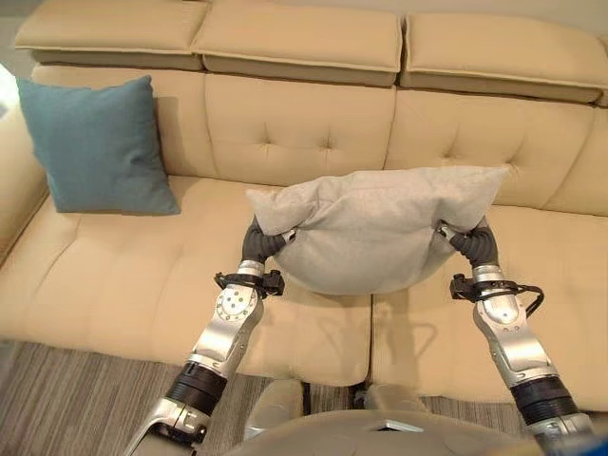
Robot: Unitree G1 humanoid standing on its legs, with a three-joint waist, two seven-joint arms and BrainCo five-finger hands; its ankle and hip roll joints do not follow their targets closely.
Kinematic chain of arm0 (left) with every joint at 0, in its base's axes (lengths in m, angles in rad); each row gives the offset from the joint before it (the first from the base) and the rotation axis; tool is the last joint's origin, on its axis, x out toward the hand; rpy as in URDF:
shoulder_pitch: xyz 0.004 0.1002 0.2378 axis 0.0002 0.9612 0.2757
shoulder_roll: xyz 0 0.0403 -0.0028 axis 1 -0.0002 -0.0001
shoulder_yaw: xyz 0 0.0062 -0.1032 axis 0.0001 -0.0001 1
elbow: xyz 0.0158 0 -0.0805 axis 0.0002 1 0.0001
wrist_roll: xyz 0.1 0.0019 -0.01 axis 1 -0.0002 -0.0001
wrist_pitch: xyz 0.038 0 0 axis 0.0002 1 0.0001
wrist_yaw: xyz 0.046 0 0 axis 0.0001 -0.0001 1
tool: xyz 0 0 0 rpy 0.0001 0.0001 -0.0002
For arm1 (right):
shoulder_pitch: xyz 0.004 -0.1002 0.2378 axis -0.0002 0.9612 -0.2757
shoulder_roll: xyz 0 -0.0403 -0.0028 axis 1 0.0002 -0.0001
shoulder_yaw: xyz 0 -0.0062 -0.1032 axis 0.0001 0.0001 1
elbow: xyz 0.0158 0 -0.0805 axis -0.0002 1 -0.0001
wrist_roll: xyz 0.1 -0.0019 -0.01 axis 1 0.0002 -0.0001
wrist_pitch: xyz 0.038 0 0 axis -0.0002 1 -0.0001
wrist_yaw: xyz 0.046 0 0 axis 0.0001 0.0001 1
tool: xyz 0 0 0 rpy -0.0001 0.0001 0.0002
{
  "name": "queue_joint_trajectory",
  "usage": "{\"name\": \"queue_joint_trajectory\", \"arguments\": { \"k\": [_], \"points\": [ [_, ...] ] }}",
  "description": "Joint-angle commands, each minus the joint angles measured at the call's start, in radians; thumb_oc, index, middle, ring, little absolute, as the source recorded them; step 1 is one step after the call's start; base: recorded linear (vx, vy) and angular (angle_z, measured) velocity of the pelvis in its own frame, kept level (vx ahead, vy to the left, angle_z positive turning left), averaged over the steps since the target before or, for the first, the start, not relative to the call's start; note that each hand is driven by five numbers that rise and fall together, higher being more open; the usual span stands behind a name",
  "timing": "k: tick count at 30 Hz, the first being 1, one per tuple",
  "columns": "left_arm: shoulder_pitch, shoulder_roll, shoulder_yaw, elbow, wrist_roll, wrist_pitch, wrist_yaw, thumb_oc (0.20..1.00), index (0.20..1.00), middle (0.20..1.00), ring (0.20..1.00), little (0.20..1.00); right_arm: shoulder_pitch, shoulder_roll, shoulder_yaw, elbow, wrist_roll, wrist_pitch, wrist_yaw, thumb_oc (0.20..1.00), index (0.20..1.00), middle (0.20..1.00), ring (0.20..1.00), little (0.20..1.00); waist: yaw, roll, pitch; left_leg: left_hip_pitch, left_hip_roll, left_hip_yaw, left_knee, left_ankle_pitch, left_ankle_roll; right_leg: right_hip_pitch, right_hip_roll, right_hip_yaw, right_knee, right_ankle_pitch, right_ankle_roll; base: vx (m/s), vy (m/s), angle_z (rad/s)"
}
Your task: Pick up all the scattered cushions and arrange them neatly on the sofa.
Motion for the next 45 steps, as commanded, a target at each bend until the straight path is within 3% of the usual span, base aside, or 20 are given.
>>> {"name": "queue_joint_trajectory", "arguments": {
  "k": [1,12,22,29,34,45],
  "points": [
    [-0.047,0.005,-0.019,-0.126,0.001,-0.083,-0.036,0.2,0.2,0.2,0.2,0.2,-0.039,0.023,-0.019,-0.084,0.005,-0.097,-0.012,0.2,0.2,0.2,0.2,0.2,-0.023,-0.004,-0.061,0.124,0.049,-0.018,-0.365,-0.098,0.022,-0.002,-0.028,0.025,-0.016,-0.005,0.121,0.14,0.164,0.3],
    [-0.053,0.035,0.016,-0.152,0.011,-0.092,-0.022,0.2,0.2,0.2,0.2,0.2,-0.09,0.041,-0.008,-0.095,-0.022,-0.086,-0.014,0.2,0.2,0.2,0.2,0.2,-0.001,-0.008,-0.08,0.173,0.025,0.025,-0.476,-0.084,0.054,-0.011,-0.068,0.066,-0.06,0.038,0.158,0.06,0.119,-0.33],
    [-0.116,0.033,0.029,-0.159,0.025,-0.105,0.036,0.2,0.2,0.2,0.2,0.2,-0.171,0.039,0.011,-0.107,-0.066,-0.082,-0.064,0.2,0.2,0.2,0.2,0.2,0.016,-0.01,-0.087,0.204,0.029,0.032,-0.582,-0.038,0.052,-0.019,-0.063,0.061,-0.117,0.072,0.169,0.02,0.009,0.05],
    [-0.382,0.026,-0.033,-0.048,0.06,-0.116,0.146,0.2,0.2,0.2,0.2,0.2,-0.408,0.025,0.078,-0.039,-0.107,-0.066,-0.178,0.2,0.2,0.2,0.2,0.2,0.015,0.005,-0.062,0.152,0.045,0.027,-0.63,0.008,0.028,-0.094,-0.052,0.037,-0.128,0.084,0.182,-0.11,-0.052,0.03],
    [-0.688,0.056,-0.096,0.126,0.045,-0.129,0.24,0.2,0.2,0.2,0.2,0.2,-0.686,-0.021,0.139,0.071,-0.117,-0.04,-0.277,0.2,0.2,0.2,0.2,0.2,0.003,0.018,-0.038,0.026,0.047,0.016,-0.63,0.053,0.005,-0.212,-0.045,0.024,-0.128,0.115,0.183,-0.17,-0.044,0.07],
    [-1.092,0.123,-0.197,0.472,-0.003,-0.15,0.305,0.2,0.2,0.2,0.2,0.2,-1.106,-0.089,0.298,0.4,-0.128,0.001,-0.375,0.2,0.2,0.2,0.2,0.2,-0.013,0.031,-0.046,-0.164,0.038,0.009,-0.63,0.124,-0.021,-0.4,-0.046,-0.003,-0.128,0.164,0.181,-0.05,-0.029,0.02]
  ]
}}
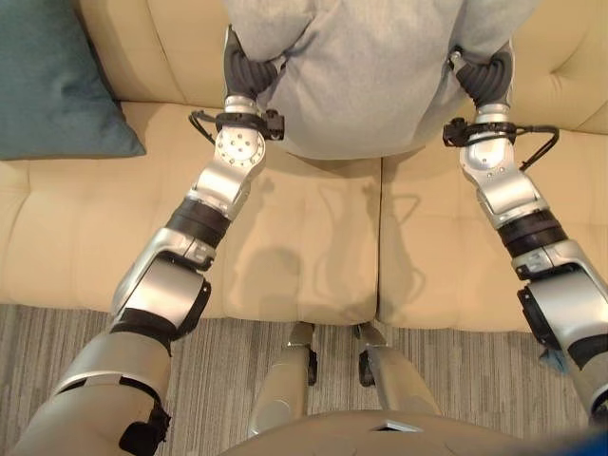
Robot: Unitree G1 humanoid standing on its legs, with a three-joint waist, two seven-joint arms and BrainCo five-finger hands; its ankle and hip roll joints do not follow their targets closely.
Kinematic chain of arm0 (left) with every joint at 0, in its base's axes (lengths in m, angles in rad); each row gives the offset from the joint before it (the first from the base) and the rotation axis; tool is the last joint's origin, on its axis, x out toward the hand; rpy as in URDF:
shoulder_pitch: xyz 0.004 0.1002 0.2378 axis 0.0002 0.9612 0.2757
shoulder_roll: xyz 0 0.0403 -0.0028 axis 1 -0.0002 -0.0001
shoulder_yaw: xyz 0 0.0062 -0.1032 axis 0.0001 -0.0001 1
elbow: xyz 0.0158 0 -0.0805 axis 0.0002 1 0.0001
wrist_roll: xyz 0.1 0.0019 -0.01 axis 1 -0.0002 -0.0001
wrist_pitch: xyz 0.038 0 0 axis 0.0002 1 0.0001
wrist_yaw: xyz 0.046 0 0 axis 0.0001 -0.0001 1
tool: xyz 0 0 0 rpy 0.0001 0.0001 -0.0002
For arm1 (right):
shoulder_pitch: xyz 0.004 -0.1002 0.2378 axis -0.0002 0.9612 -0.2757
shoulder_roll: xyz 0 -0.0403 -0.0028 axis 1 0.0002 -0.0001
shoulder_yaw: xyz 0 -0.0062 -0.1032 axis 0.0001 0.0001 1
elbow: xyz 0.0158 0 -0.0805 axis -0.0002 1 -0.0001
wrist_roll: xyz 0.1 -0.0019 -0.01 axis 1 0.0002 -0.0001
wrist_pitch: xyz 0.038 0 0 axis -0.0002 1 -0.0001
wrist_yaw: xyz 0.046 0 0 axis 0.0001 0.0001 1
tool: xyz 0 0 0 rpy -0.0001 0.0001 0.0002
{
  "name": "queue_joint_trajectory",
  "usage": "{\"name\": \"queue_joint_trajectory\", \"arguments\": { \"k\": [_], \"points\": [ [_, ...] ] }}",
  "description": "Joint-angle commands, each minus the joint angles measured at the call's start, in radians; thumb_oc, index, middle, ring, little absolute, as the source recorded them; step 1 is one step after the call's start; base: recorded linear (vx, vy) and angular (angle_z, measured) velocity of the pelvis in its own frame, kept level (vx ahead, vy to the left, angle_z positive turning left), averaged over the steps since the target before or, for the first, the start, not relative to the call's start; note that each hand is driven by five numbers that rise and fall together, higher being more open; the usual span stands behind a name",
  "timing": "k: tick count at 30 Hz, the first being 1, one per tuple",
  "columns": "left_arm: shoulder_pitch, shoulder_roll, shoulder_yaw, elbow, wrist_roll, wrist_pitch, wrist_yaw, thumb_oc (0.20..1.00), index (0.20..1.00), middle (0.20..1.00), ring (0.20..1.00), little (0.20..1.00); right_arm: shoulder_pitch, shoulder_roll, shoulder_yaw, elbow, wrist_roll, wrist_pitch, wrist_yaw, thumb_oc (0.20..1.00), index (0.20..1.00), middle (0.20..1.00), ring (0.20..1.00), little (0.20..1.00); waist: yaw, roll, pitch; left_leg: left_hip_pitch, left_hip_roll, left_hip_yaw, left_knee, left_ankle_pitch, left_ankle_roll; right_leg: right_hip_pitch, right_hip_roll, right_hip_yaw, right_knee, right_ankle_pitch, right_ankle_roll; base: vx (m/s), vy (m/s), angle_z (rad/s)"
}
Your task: Pick up all the scattered cushions and arrange them neatly on the sofa.
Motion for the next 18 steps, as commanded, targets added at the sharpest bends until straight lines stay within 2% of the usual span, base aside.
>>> {"name": "queue_joint_trajectory", "arguments": {
  "k": [1,7,18],
  "points": [
    [-0.151,-0.022,-0.053,-0.04,0.001,-0.123,-0.006,0.2,0.2,0.2,0.2,0.2,-0.153,-0.011,0.049,-0.083,-0.053,-0.062,-0.024,0.2,0.2,0.2,0.2,0.2,0.001,-0.019,-0.06,0.009,0.041,0.032,0.003,-0.097,-0.053,-0.044,-0.067,-0.037,0.004,-0.014,0.101,0.02,-0.035,-0.01],
    [-0.123,-0.021,-0.052,-0.06,-0.007,-0.111,-0.014,0.2,0.2,0.2,0.2,0.2,-0.119,-0.018,0.036,-0.064,-0.031,-0.04,-0.024,0.2,0.2,0.2,0.2,0.2,-0.001,-0.011,-0.051,-0.004,0.045,0.028,0.003,-0.091,-0.056,-0.059,-0.067,-0.038,0.004,-0.018,0.1,0.03,-0.022,0.02],
    [0.006,-0.1,-0.02,-0.192,0.024,-0.095,-0.025,0.2,0.2,0.2,0.2,0.2,0.054,0.014,-0.02,-0.144,-0.087,-0.022,0.003,0.2,0.2,0.2,0.2,0.2,-0.018,-0.007,-0.058,0.038,0.042,0.034,0.003,-0.115,-0.054,-0.023,-0.066,-0.033,0.004,-0.037,0.093,0.02,-0.004,0.0]
  ]
}}
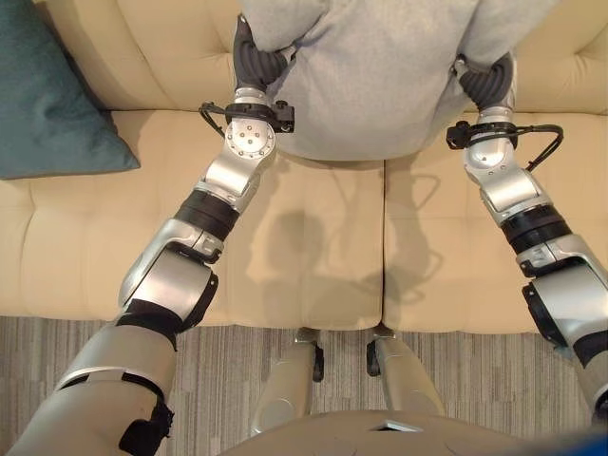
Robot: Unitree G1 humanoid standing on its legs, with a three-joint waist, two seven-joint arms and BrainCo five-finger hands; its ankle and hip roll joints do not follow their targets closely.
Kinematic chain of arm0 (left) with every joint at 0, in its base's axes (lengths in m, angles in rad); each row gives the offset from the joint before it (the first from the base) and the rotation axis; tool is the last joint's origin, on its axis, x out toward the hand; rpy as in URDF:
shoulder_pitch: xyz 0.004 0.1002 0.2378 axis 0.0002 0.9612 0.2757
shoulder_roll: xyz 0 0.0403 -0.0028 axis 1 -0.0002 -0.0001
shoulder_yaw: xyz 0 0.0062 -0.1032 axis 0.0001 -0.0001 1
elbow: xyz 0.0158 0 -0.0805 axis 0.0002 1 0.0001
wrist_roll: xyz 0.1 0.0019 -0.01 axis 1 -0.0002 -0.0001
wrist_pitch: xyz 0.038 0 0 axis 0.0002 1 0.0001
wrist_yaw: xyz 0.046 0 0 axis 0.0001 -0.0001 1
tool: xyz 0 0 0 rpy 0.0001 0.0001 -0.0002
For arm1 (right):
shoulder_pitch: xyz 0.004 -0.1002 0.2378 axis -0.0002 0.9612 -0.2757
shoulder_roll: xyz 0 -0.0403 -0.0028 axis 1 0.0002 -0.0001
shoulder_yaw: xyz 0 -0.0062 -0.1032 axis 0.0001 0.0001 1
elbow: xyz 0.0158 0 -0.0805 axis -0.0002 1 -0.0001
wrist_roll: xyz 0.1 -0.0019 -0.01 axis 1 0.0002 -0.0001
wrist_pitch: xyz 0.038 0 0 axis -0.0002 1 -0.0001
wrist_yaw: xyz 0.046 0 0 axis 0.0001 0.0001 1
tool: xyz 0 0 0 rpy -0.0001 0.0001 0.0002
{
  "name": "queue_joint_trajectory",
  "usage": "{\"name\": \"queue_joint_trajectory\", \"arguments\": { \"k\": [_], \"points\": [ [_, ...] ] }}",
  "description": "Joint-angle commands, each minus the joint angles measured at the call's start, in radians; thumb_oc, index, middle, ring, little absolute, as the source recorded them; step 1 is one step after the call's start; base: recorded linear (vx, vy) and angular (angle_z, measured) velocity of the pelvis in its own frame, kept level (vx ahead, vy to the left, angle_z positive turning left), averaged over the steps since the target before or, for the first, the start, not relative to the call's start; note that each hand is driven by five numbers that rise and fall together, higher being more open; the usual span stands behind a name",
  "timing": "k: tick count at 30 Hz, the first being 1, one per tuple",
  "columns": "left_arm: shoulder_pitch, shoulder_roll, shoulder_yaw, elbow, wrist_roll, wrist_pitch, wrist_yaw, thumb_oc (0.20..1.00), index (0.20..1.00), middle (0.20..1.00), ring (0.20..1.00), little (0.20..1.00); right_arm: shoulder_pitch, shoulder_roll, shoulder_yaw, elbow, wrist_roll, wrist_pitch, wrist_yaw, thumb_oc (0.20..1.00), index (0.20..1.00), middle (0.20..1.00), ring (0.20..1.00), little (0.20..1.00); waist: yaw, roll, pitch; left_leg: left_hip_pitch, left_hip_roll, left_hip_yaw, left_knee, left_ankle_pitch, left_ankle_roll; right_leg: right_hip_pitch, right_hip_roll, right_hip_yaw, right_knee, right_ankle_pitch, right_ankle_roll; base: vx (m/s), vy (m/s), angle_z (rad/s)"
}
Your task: Pick up all the scattered cushions and arrange them neatly on the sofa.
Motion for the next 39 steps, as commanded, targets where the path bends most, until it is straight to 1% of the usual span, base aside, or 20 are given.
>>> {"name": "queue_joint_trajectory", "arguments": {
  "k": [1,5,7,11,16,20,21,26,29,33,34,35,36,37,39],
  "points": [
    [-0.09,-0.067,-0.061,-0.026,0.052,-0.098,-0.029,0.2,0.2,0.2,0.2,0.2,-0.053,0.034,-0.002,-0.067,-0.091,-0.07,0.016,0.2,0.2,0.2,0.2,0.2,0.008,-0.004,-0.097,0.079,0.082,0.022,-0.129,-0.052,-0.043,-0.038,-0.007,-0.025,0.001,-0.065,0.082,0.0,-0.007,-0.23],
    [-0.077,-0.096,-0.059,-0.032,0.022,-0.097,-0.03,0.2,0.2,0.2,0.2,0.2,-0.037,0.034,-0.017,-0.077,-0.084,-0.069,0.014,0.2,0.2,0.2,0.2,0.2,0.007,-0.004,-0.094,0.081,0.081,0.026,-0.129,-0.053,-0.042,-0.039,-0.011,-0.026,0.001,-0.062,0.082,-0.02,-0.009,-0.07],
    [-0.039,-0.11,-0.045,-0.067,0.004,-0.097,-0.036,0.2,0.2,0.2,0.2,0.2,-0.005,0.03,-0.027,-0.1,-0.094,-0.06,0.022,0.2,0.2,0.2,0.2,0.2,0.008,-0.003,-0.089,0.08,0.082,0.026,-0.129,-0.052,-0.041,-0.04,-0.013,-0.029,0.001,-0.06,0.08,-0.02,-0.017,0.09],
    [0.005,-0.126,-0.036,-0.106,0.008,-0.094,-0.04,0.2,0.2,0.2,0.2,0.2,0.034,0.037,-0.045,-0.117,-0.102,-0.063,0.023,0.2,0.2,0.2,0.2,0.2,0.009,-0.005,-0.085,0.08,0.084,0.027,-0.129,-0.051,-0.04,-0.04,-0.013,-0.029,0.001,-0.062,0.078,0.0,0.0,0.0],
    [0.021,-0.138,-0.043,-0.102,0.006,-0.091,-0.043,0.2,0.2,0.2,0.2,0.2,0.047,0.05,-0.046,-0.102,-0.103,-0.065,0.022,0.2,0.2,0.2,0.2,0.2,0.008,-0.006,-0.077,0.068,0.085,0.029,-0.129,-0.045,-0.04,-0.054,-0.014,-0.03,0.001,-0.057,0.077,-0.03,-0.011,-0.02],
    [-0.005,-0.135,-0.055,-0.061,0.022,-0.09,-0.038,0.2,0.2,0.2,0.2,0.2,0.012,0.046,-0.025,-0.053,-0.102,-0.075,0.019,0.2,0.2,0.2,0.2,0.2,0.009,-0.008,-0.072,0.042,0.086,0.029,-0.129,-0.036,-0.042,-0.081,-0.015,-0.031,0.001,-0.048,0.079,-0.03,-0.023,-0.04],
    [-0.06,-0.127,-0.075,0.004,0.023,-0.088,-0.032,0.2,0.2,0.2,0.2,0.2,-0.054,0.033,0.016,0.002,-0.084,-0.075,0.026,0.2,0.2,0.2,0.2,0.2,0.01,-0.011,-0.068,0.019,0.087,0.026,-0.129,-0.026,-0.044,-0.107,-0.016,-0.033,0.001,-0.039,0.081,-0.03,-0.035,0.01],
    [-0.072,-0.11,-0.072,0.025,0.018,-0.092,-0.033,0.2,0.2,0.2,0.2,0.2,-0.092,0.01,0.04,0.039,-0.089,-0.071,0.032,0.2,0.2,0.2,0.2,0.2,0.019,-0.014,-0.068,0.0,0.093,0.019,-0.129,-0.022,-0.048,-0.125,-0.013,-0.039,0.001,-0.04,0.084,0.0,-0.037,0.04],
    [-0.067,-0.105,-0.067,0.035,0.008,-0.096,-0.036,0.2,0.2,0.2,0.2,0.2,-0.126,-0.012,0.056,0.061,-0.091,-0.066,0.037,0.2,0.2,0.2,0.2,0.2,0.023,-0.022,-0.074,-0.018,0.092,0.013,-0.129,-0.012,-0.05,-0.142,-0.012,-0.043,0.001,-0.035,0.084,0.02,-0.044,0.01],
    [-0.064,-0.1,-0.067,0.053,0.003,-0.09,-0.04,0.2,0.2,0.2,0.2,0.2,-0.148,-0.02,0.065,0.085,-0.079,-0.062,0.04,0.2,0.2,0.2,0.2,0.2,0.028,-0.024,-0.071,-0.026,0.095,0.008,-0.129,-0.013,-0.055,-0.15,-0.008,-0.046,0.001,-0.039,0.083,0.01,-0.032,0.03],
    [-0.07,-0.095,-0.07,0.077,0.007,-0.083,-0.039,1.0,1.0,1.0,1.0,1.0,-0.157,-0.024,0.074,0.11,-0.079,-0.054,0.042,0.658,0.658,0.658,0.658,0.658,0.029,-0.026,-0.071,-0.033,0.097,0.005,-0.129,-0.011,-0.057,-0.156,-0.007,-0.051,0.001,-0.039,0.083,0.0,-0.027,0.04],
    [-0.071,-0.095,-0.07,0.077,0.006,-0.083,-0.039,1.0,1.0,1.0,1.0,1.0,-0.158,-0.024,0.074,0.111,-0.079,-0.055,0.042,0.953,0.953,0.953,0.953,0.953,0.029,-0.025,-0.071,-0.034,0.097,0.005,-0.129,-0.011,-0.057,-0.156,-0.007,-0.052,0.001,-0.039,0.083,0.0,-0.048,0.05],
    [-0.084,-0.091,-0.074,0.103,0.011,-0.08,-0.032,1.0,1.0,1.0,1.0,1.0,-0.175,-0.026,0.084,0.143,-0.078,-0.049,0.039,1.0,1.0,1.0,1.0,1.0,0.03,-0.028,-0.071,-0.04,0.098,0.001,-0.129,-0.008,-0.059,-0.159,-0.005,-0.054,0.001,-0.04,0.083,0.0,-0.026,0.07],
    [-0.085,-0.091,-0.073,0.104,0.011,-0.08,-0.032,1.0,1.0,1.0,1.0,1.0,-0.176,-0.026,0.084,0.145,-0.077,-0.05,0.039,1.0,1.0,1.0,1.0,1.0,0.03,-0.027,-0.07,-0.04,0.098,0.001,-0.129,-0.008,-0.059,-0.159,-0.005,-0.055,0.001,-0.04,0.083,-0.01,-0.049,0.12],
    [-0.147,-0.068,-0.08,0.189,0.009,-0.069,-0.024,1.0,1.0,1.0,1.0,1.0,-0.238,-0.058,0.113,0.234,-0.055,-0.044,0.04,1.0,1.0,1.0,1.0,1.0,0.035,-0.031,-0.07,-0.05,0.1,-0.006,-0.129,-0.002,-0.063,-0.164,-0.003,-0.064,0.001,-0.04,0.085,-0.01,-0.05,0.15]
  ]
}}
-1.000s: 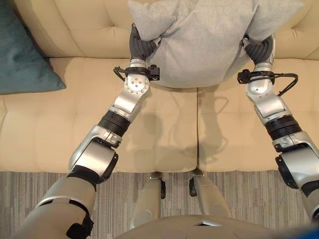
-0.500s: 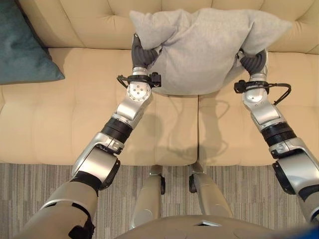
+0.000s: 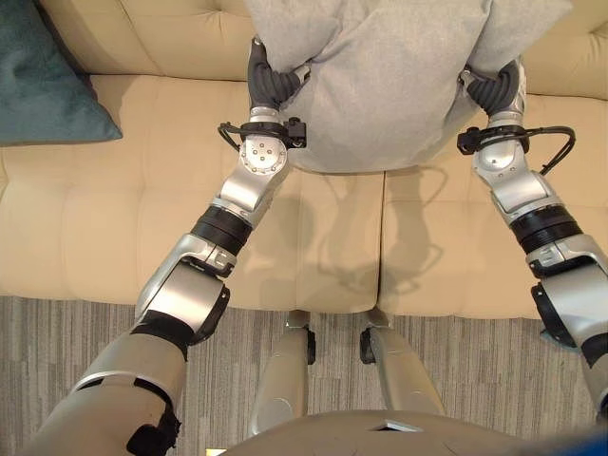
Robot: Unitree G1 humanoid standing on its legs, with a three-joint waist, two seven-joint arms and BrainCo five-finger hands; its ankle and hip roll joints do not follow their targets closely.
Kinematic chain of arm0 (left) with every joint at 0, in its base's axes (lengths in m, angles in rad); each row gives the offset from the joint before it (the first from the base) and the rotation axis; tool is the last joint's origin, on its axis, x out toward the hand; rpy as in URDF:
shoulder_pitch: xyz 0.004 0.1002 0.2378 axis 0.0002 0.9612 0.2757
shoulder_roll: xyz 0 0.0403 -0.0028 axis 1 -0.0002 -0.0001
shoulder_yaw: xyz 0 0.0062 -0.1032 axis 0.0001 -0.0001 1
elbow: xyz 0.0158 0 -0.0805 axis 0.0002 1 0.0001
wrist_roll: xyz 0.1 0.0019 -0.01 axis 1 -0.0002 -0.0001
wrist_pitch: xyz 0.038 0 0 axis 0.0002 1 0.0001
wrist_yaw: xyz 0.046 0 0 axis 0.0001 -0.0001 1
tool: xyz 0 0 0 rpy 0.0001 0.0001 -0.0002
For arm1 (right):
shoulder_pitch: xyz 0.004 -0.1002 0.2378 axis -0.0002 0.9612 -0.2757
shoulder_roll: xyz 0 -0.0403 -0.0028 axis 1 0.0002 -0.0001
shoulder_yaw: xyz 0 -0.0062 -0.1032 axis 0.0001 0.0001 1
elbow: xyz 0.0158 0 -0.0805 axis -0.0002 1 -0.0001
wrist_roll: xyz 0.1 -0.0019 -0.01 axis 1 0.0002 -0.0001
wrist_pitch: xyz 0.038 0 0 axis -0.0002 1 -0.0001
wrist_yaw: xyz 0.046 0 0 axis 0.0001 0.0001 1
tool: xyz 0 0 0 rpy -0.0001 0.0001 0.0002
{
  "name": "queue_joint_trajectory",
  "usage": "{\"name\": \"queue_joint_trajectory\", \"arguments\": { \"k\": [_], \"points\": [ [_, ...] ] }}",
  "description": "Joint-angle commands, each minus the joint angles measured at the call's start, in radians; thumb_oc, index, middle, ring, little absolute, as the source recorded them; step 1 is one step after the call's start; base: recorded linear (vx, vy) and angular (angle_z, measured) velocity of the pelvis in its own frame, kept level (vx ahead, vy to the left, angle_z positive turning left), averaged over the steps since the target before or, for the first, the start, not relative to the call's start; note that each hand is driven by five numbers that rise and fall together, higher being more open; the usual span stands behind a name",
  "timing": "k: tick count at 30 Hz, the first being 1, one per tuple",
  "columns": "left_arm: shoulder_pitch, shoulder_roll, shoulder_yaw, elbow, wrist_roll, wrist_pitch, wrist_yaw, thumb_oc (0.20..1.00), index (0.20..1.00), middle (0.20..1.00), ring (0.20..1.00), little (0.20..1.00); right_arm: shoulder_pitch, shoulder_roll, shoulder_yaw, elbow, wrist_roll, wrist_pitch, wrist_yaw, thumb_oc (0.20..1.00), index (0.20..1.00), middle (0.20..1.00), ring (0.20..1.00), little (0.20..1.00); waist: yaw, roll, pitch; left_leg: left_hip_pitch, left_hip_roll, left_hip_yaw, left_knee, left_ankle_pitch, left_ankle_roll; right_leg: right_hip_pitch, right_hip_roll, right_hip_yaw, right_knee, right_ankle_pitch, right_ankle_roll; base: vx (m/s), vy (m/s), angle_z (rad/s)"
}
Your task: Pick up all the scattered cushions and arrange them neatly on the sofa.
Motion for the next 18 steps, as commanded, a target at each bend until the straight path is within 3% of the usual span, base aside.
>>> {"name": "queue_joint_trajectory", "arguments": {
  "k": [1,7,9,11,13,18],
  "points": [
    [-0.157,0.034,-0.059,0.15,0.018,-0.038,-0.029,1.0,1.0,1.0,1.0,1.0,-0.157,-0.036,0.074,0.061,0.012,-0.056,0.006,1.0,1.0,1.0,1.0,1.0,0.017,-0.05,-0.059,-0.002,0.026,0.036,-0.001,-0.071,-0.056,-0.059,-0.064,-0.011,0.003,-0.032,0.098,-0.01,-0.042,0.09],
    [-0.129,0.231,-0.009,0.262,0.061,0.0,-0.063,1.0,1.0,1.0,1.0,1.0,-0.1,-0.208,0.035,0.153,0.035,-0.029,0.036,1.0,1.0,1.0,1.0,1.0,0.021,-0.059,-0.083,0.029,0.027,0.036,-0.001,-0.085,-0.059,-0.028,-0.063,-0.023,0.003,-0.041,0.101,0.03,-0.017,0.08],
    [-0.046,0.294,0.042,0.207,0.046,-0.014,-0.076,1.0,1.0,1.0,1.0,1.0,-0.021,-0.25,-0.035,0.128,0.047,-0.027,0.033,1.0,1.0,1.0,1.0,1.0,0.021,-0.058,-0.099,0.043,0.028,0.036,-0.001,-0.093,-0.057,-0.013,-0.063,-0.025,0.003,-0.046,0.101,0.05,0.011,0.13],
    [-0.002,0.304,0.066,0.169,0.049,-0.019,-0.08,1.0,1.0,1.0,1.0,1.0,0.026,-0.255,-0.072,0.096,0.046,-0.032,0.031,1.0,1.0,1.0,1.0,1.0,0.02,-0.058,-0.105,0.048,0.029,0.037,-0.001,-0.096,-0.057,-0.007,-0.063,-0.026,0.003,-0.05,0.1,0.04,0.008,0.09],
    [0.158,0.311,0.152,0.016,0.087,-0.036,-0.09,1.0,1.0,1.0,1.0,1.0,0.185,-0.249,-0.178,-0.02,0.002,-0.044,0.033,1.0,1.0,1.0,1.0,1.0,0.018,-0.061,-0.12,0.07,0.029,0.038,-0.001,-0.108,-0.054,0.016,-0.061,-0.028,0.003,-0.059,0.097,0.06,0.009,0.06],
    [0.568,0.21,0.343,-0.249,0.155,-0.045,-0.15,1.0,1.0,1.0,1.0,1.0,0.593,-0.126,-0.411,-0.278,-0.114,-0.086,0.077,1.0,1.0,1.0,1.0,1.0,0.016,-0.072,-0.146,0.132,0.026,0.04,-0.001,-0.133,-0.046,0.087,-0.063,-0.031,0.003,-0.076,0.093,0.06,0.005,-0.01]
  ]
}}
